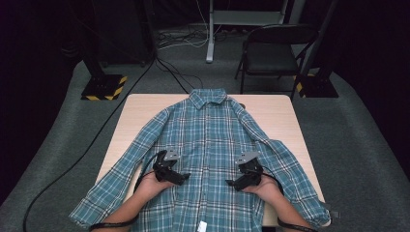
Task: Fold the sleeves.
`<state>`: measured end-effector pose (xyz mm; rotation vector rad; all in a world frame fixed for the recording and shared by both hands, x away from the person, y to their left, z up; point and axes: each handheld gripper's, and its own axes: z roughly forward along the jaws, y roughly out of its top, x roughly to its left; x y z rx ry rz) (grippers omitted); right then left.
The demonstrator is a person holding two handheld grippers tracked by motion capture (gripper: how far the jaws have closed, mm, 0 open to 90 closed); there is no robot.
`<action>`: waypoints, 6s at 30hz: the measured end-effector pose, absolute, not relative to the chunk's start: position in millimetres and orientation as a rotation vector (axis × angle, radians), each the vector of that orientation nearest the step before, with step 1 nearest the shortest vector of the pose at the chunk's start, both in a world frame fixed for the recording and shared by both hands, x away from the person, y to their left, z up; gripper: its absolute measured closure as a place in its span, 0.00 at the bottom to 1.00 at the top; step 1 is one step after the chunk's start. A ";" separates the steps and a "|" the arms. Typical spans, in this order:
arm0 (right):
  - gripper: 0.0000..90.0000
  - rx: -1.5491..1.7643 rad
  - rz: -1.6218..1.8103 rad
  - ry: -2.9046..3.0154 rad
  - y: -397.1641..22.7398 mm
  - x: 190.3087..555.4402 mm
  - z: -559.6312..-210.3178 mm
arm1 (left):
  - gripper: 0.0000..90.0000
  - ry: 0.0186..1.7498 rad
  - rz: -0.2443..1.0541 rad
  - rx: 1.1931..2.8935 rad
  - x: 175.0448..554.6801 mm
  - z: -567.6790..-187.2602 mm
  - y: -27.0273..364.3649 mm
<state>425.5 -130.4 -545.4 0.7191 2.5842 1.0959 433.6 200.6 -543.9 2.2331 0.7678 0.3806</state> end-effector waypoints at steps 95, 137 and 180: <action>0.00 0.725 1.096 2.580 -130.7 425.1 -545.4 | 0.12 0.950 0.388 2.100 441.1 -514.1 265.7; 0.00 0.726 1.094 2.581 -130.7 425.1 -545.4 | 0.18 1.152 0.434 1.982 446.6 -508.2 338.1; 0.00 0.726 1.095 2.580 -130.8 425.0 -545.4 | 0.34 1.244 0.514 2.027 416.4 -510.1 392.6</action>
